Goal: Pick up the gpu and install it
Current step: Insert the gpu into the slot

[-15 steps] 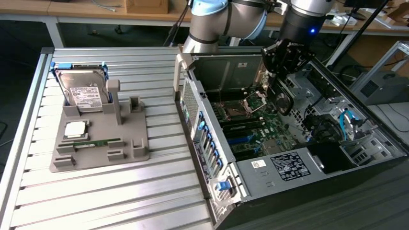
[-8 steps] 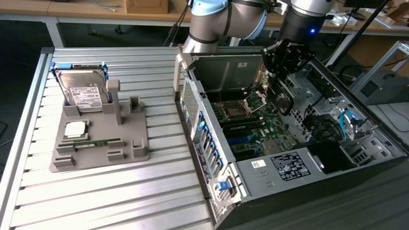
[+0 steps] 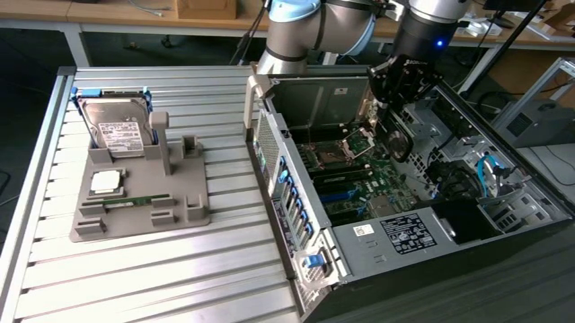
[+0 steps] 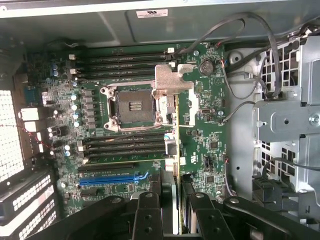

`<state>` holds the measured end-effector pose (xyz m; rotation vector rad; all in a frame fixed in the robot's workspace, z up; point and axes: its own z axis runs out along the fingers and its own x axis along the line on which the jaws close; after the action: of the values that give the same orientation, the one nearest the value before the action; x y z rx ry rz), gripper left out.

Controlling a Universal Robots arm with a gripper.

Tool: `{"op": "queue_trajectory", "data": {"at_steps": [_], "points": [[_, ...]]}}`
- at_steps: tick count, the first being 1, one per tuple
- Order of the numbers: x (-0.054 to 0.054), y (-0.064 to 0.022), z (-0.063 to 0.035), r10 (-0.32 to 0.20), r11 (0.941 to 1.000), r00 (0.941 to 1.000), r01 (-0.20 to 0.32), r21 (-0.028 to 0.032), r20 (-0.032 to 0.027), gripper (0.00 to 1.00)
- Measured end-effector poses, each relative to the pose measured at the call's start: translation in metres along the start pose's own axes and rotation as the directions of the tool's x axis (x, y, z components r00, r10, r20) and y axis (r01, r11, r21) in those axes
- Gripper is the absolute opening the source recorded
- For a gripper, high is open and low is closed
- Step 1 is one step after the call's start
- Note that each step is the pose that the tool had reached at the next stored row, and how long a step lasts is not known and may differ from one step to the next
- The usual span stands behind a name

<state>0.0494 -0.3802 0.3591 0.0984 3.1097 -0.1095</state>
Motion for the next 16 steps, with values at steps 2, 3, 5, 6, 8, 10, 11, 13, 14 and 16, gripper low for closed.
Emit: {"op": "queue_trajectory", "data": {"at_steps": [2, 3, 5, 6, 8, 10, 11, 13, 14, 16], "points": [[0.0, 0.0, 0.0, -0.014, 0.9999, 0.9999, 0.014, -0.0003, 0.0009, 0.27], [0.0, 0.0, 0.0, -0.02, 0.9998, 0.9998, 0.02, -0.0005, 0.0014, 0.27], [0.0, 0.0, 0.0, -0.035, 0.9994, 0.9994, 0.035, -0.001, 0.0025, 0.27], [0.0, 0.0, 0.0, -0.041, 0.9991, 0.9991, 0.041, -0.0011, 0.0028, 0.27], [0.0, 0.0, 0.0, -0.052, 0.9986, 0.9986, 0.052, -0.0015, 0.0037, 0.27], [0.0, 0.0, 0.0, -0.067, 0.9978, 0.9978, 0.067, -0.0018, 0.0047, 0.27], [0.0, 0.0, 0.0, -0.074, 0.9973, 0.9972, 0.074, -0.002, 0.0052, 0.27], [0.0, 0.0, 0.0, -0.089, 0.996, 0.996, 0.089, -0.0024, 0.0063, 0.27], [0.0, 0.0, 0.0, -0.095, 0.9954, 0.9954, 0.095, -0.0025, 0.0067, 0.27], [0.0, 0.0, 0.0, -0.109, 0.994, 0.994, 0.109, -0.0029, 0.0078, 0.27]]}}
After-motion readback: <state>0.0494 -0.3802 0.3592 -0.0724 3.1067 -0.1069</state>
